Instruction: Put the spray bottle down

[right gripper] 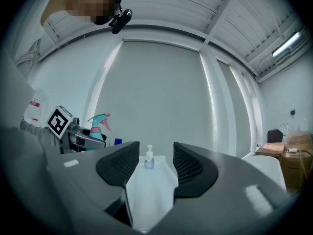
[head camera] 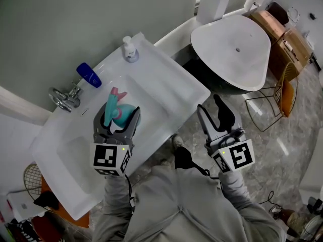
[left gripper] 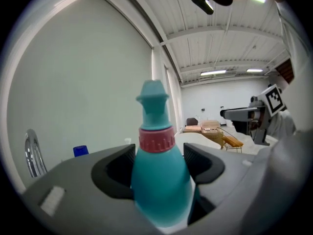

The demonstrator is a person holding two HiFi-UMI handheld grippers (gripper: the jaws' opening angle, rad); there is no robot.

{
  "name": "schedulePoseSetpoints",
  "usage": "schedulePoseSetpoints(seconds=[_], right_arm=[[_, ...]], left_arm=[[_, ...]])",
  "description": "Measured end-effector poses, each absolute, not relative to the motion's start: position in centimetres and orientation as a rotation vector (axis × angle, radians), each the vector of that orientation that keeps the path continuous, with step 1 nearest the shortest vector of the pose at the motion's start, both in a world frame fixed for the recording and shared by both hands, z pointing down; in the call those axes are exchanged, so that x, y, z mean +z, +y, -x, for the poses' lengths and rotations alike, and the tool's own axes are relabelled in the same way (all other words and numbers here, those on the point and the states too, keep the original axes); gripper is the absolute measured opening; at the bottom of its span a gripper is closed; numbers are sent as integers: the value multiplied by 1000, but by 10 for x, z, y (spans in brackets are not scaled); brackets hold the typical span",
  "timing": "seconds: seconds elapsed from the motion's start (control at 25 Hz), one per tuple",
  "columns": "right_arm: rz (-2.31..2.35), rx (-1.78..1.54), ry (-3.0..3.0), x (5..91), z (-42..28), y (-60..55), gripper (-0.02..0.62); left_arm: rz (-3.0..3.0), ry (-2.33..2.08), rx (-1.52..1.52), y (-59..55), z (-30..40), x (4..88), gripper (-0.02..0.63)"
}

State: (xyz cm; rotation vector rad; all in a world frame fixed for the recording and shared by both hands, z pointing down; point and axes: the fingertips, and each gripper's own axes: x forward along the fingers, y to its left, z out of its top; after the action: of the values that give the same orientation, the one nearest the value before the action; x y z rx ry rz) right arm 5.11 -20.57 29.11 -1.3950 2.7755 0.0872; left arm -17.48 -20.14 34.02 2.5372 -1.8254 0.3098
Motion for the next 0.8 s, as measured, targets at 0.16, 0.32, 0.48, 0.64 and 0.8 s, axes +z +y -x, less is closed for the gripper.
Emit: schedulePoseSetpoints(seconds=[0.16, 0.32, 0.48, 0.64, 0.8], right_arm=[[1366, 83, 2808, 296, -49, -233, 215], [1360, 80, 2829, 301, -53, -258, 216], [1374, 79, 2838, 306, -59, -277, 215], [1382, 81, 2842, 309, -63, -294, 216], [1385, 77, 2846, 315, -63, -308, 215]], left_arm=[[-2506, -1828, 304, -230, 173, 352, 360], [-2493, -1820, 304, -258, 166, 362, 360], [-2491, -1812, 302, -280, 161, 370, 360], [-2500, -1820, 322, -298, 158, 374, 360], [-2519, -1818, 330, -316, 155, 379, 360]])
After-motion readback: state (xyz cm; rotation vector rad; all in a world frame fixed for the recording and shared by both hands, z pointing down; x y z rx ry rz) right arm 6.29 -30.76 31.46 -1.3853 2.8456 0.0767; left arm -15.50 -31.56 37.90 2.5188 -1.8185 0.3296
